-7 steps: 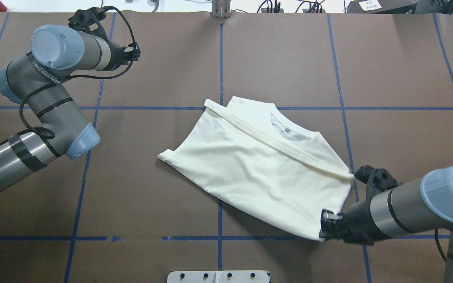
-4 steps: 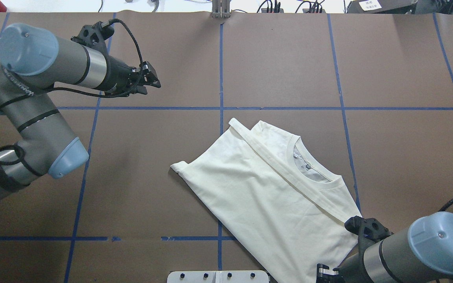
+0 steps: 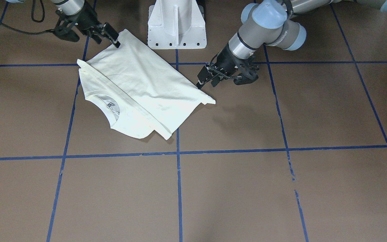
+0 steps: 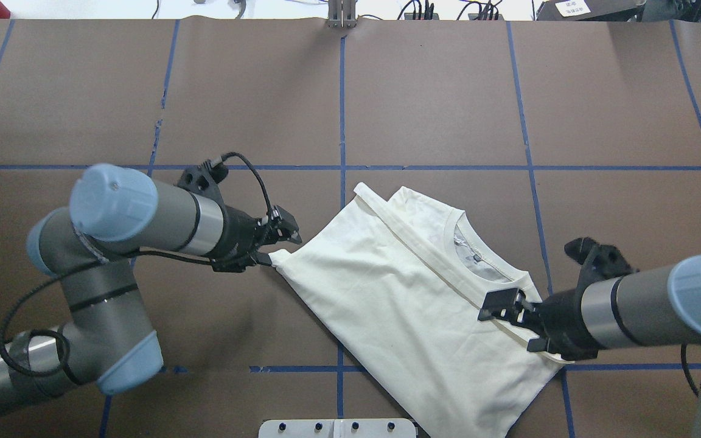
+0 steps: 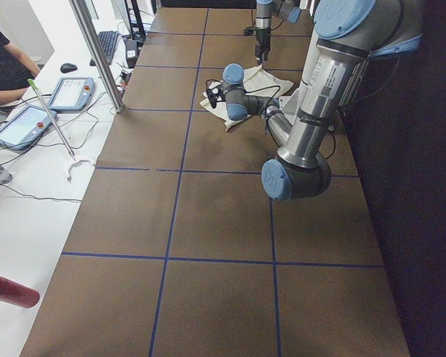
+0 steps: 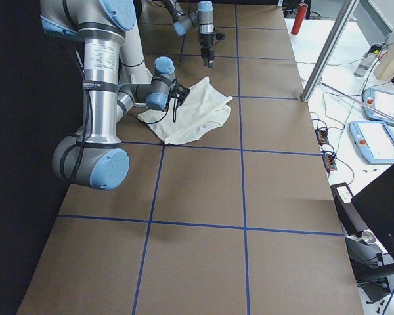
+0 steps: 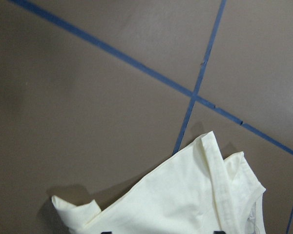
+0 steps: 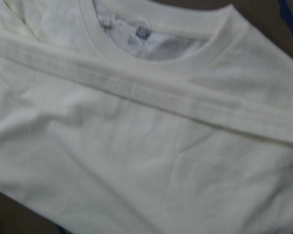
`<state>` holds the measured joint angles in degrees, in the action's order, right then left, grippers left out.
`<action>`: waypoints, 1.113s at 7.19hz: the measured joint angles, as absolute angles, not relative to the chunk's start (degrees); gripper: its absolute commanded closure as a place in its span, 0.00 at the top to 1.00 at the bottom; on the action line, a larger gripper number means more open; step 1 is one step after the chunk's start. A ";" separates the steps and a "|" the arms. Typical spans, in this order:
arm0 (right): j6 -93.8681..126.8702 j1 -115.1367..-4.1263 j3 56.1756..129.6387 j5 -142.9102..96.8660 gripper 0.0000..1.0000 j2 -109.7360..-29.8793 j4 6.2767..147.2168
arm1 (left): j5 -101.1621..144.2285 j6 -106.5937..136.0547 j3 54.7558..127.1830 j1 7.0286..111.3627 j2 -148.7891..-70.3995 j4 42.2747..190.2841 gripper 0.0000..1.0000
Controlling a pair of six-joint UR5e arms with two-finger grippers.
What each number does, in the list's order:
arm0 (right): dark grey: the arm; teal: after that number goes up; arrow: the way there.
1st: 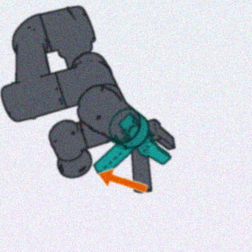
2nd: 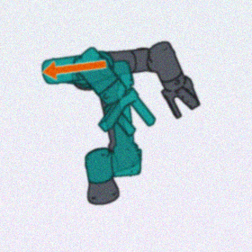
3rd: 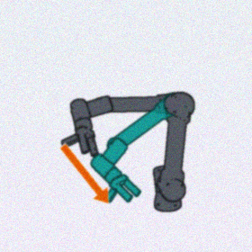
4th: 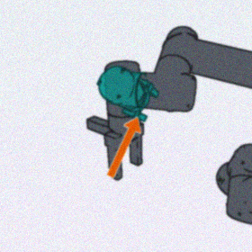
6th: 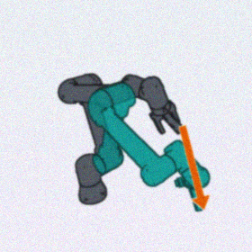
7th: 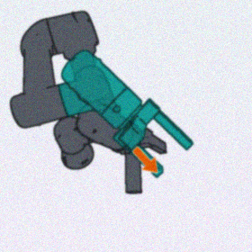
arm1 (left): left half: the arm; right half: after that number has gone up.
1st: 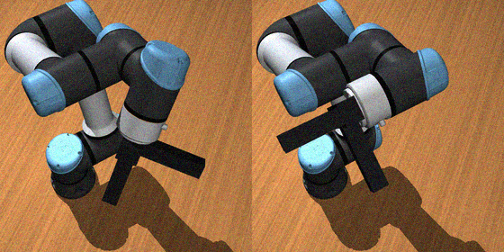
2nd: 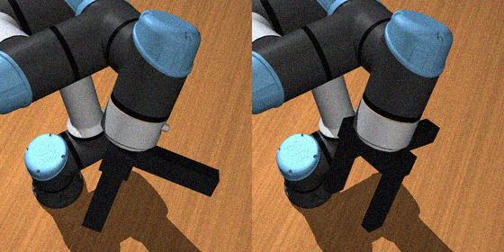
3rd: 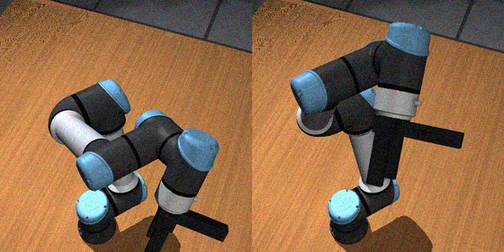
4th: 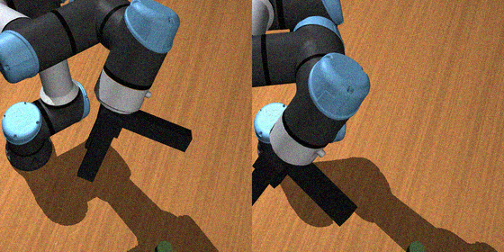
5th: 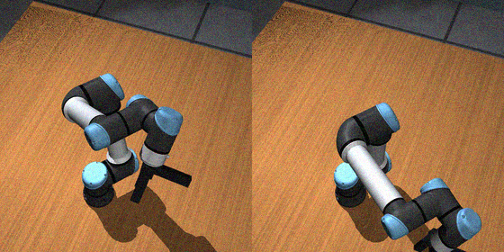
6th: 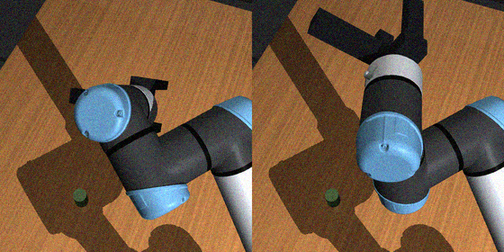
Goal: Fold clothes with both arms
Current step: 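Grasp the shirt corners with both grippers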
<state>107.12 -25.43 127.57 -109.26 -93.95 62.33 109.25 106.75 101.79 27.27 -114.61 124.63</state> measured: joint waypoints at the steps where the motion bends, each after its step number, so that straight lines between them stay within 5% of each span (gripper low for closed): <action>1: 105.72 -29.42 126.00 -109.17 1.00 -92.77 62.21 | 106.13 108.37 100.62 24.37 -115.07 123.27 0.59; 6: 103.73 -32.31 123.20 -109.05 1.00 -90.99 62.14 | 100.74 108.52 97.38 22.60 -116.31 120.60 0.55; 7: 103.72 -32.31 122.84 -109.02 1.00 -90.77 62.14 | 100.44 108.43 96.93 22.59 -116.37 120.57 0.47; 8: 103.75 -32.35 122.23 -109.00 1.00 -90.17 62.14 | 100.11 108.41 96.62 22.59 -116.39 120.51 0.08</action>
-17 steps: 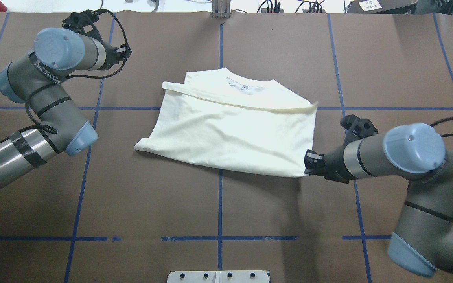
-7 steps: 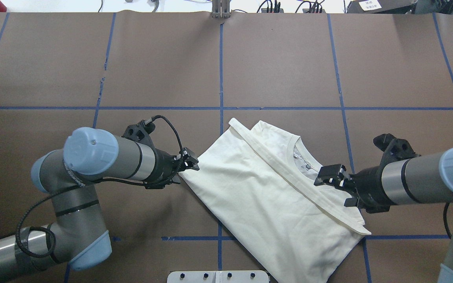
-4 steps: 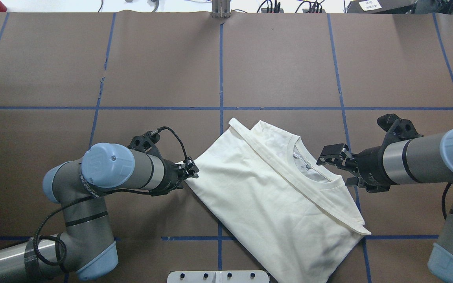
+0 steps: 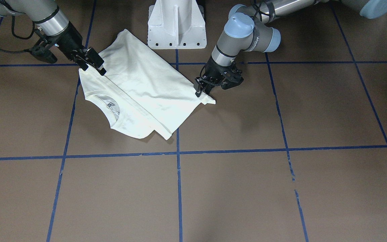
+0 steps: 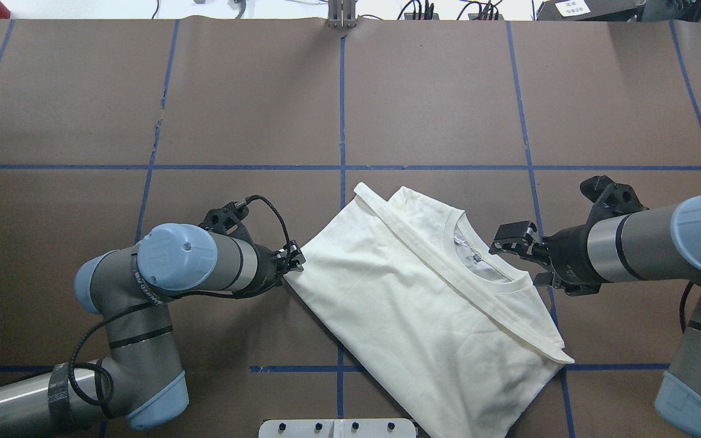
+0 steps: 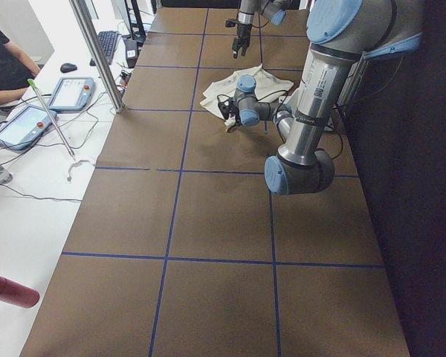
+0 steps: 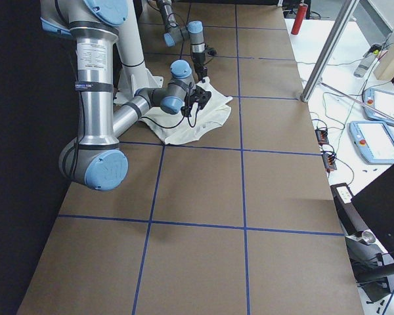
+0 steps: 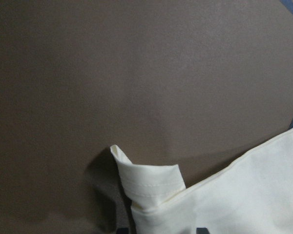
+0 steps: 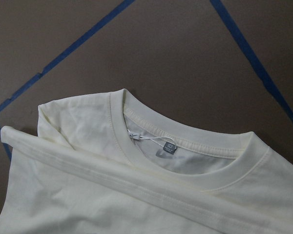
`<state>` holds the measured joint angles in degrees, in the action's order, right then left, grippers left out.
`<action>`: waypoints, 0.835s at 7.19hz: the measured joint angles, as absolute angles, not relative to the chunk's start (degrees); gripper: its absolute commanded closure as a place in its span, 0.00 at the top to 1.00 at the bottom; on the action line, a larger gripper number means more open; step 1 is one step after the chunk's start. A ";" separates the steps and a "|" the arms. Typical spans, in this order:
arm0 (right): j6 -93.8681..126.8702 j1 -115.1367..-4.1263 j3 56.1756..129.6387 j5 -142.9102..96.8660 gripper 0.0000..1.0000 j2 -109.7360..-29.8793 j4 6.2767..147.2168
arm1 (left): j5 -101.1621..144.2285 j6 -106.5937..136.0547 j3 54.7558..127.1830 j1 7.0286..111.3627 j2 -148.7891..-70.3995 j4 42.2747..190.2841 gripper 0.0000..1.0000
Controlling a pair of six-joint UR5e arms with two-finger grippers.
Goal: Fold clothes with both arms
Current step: 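Grasp the shirt corners with both grippers, then drag the shirt with the left gripper farther from the robot to straighten it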
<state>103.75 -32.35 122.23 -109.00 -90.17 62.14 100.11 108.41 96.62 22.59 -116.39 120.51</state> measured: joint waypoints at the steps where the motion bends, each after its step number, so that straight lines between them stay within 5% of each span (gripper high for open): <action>1: 103.85 -32.39 121.71 -108.99 1.00 -89.45 62.14 | 99.86 108.41 96.51 22.59 -116.41 120.27 0.00; 6: 104.09 -32.35 120.70 -109.11 1.00 -88.46 62.08 | 98.47 103.18 96.47 24.77 -116.62 118.39 0.00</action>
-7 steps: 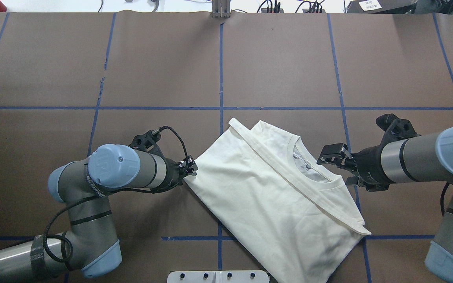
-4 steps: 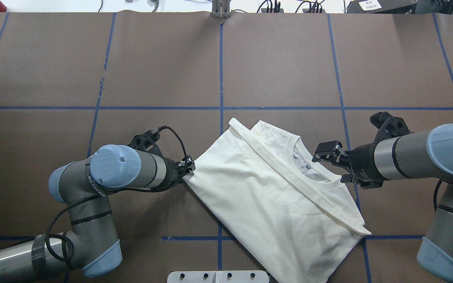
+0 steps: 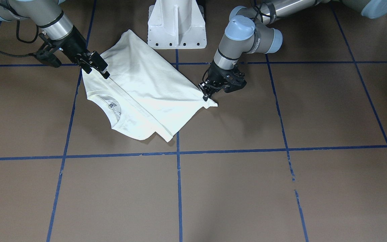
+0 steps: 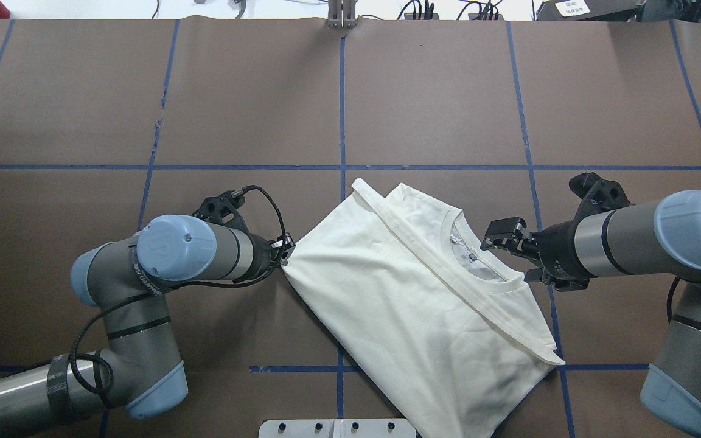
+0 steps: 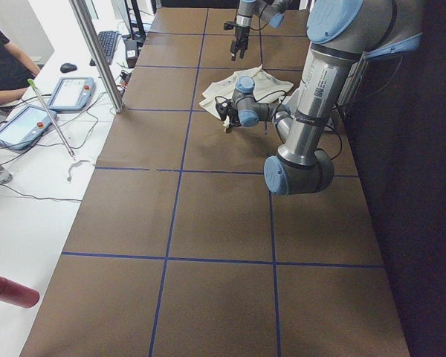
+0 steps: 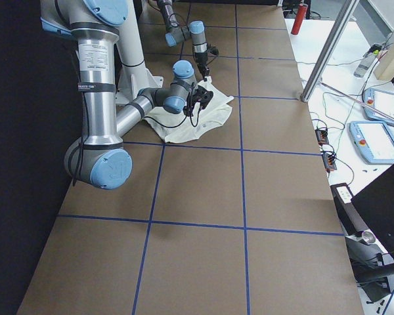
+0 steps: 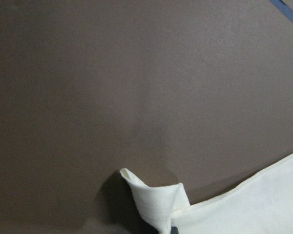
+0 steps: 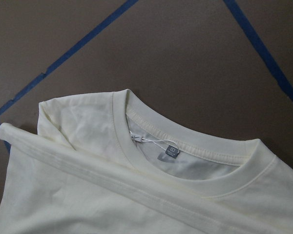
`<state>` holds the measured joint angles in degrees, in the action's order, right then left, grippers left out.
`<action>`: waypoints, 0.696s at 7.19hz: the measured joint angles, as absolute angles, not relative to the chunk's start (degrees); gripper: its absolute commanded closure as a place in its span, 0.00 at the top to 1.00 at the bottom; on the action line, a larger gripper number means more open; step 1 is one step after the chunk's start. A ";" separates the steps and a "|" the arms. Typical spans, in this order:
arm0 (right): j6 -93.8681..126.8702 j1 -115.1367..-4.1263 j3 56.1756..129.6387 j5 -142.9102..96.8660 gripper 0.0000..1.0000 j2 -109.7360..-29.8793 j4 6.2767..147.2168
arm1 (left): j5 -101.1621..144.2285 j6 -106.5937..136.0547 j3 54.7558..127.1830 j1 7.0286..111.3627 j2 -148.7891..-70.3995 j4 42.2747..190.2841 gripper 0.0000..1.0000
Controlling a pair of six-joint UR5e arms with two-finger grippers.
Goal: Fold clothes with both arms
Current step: 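Drag the shirt with the left gripper farther from the robot to straighten it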
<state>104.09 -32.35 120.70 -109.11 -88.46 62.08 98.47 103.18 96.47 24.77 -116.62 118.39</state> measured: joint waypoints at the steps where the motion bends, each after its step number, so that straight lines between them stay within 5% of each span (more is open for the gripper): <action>1: 104.24 -32.31 120.61 -109.11 1.00 -88.24 62.06 | 98.52 100.09 95.85 27.48 -117.65 118.28 0.00; 5: 104.49 -32.20 118.64 -109.23 1.00 -84.40 62.11 | 98.54 93.61 72.42 40.94 -135.51 123.93 0.00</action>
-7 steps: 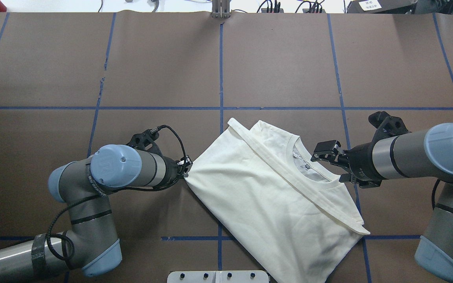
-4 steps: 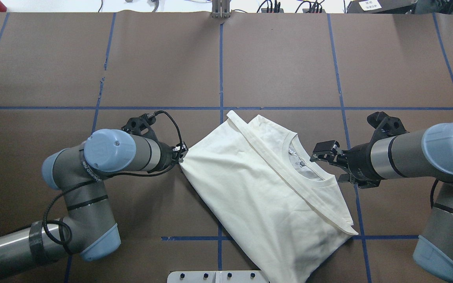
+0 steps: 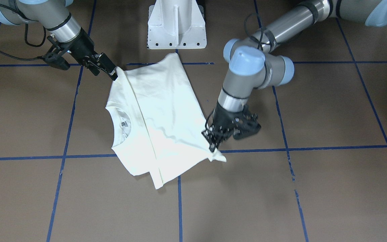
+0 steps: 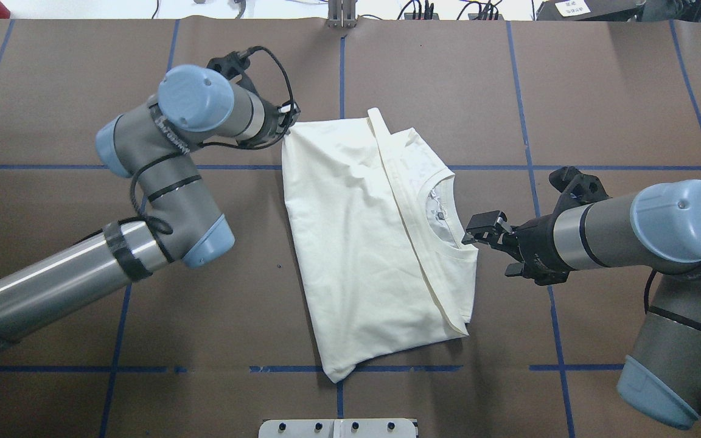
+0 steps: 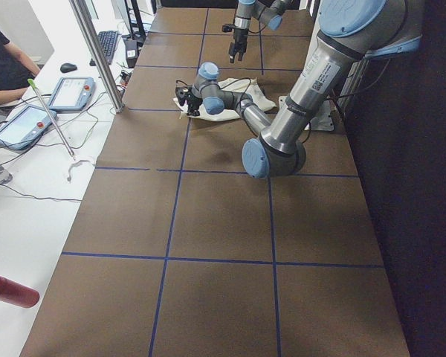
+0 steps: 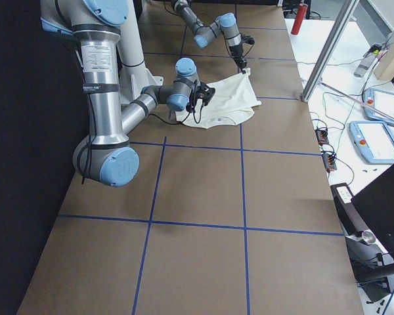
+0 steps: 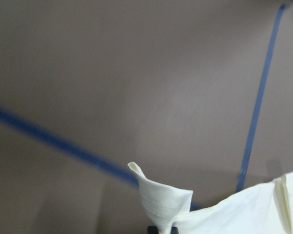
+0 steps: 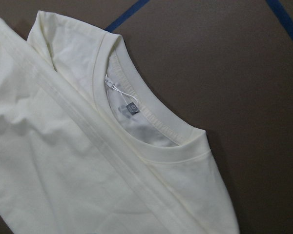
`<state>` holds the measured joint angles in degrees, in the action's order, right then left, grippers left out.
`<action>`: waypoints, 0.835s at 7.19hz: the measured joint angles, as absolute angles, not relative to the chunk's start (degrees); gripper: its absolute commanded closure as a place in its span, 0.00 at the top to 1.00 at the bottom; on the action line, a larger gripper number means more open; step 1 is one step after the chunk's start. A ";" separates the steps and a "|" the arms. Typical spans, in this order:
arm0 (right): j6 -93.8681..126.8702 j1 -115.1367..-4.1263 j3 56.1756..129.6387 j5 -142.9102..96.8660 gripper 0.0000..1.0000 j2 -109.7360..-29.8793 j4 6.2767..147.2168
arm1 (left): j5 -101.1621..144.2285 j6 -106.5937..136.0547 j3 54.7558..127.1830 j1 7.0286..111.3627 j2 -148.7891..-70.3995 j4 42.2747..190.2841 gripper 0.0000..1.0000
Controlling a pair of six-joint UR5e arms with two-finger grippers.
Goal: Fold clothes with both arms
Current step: 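Drag the shirt with the left gripper farther from the robot to straighten it, then move the right gripper onto the shirt's middle while the left gripper holds the top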
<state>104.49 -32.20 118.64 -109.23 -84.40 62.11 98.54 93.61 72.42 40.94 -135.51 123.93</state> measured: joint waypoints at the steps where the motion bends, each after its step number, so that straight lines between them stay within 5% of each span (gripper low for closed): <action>1: 104.52 -32.19 118.45 -109.22 1.00 -83.91 62.11 | 97.18 93.11 61.66 42.72 -140.64 130.80 0.00; 2: 104.60 -32.17 118.21 -109.17 1.00 -83.22 62.08 | 94.98 92.92 53.36 43.73 -144.22 137.13 0.41; 3: 104.69 -32.10 117.72 -109.09 1.00 -82.44 62.06 | 93.95 92.87 49.67 44.32 -145.98 140.33 0.56; 4: 104.70 -32.03 116.60 -109.03 1.00 -81.17 62.20 | 94.15 92.86 49.82 44.53 -146.27 141.71 0.62; 6: 103.90 -31.75 110.99 -108.75 1.00 -74.99 63.77 | 97.76 92.79 62.31 44.41 -138.72 142.20 0.62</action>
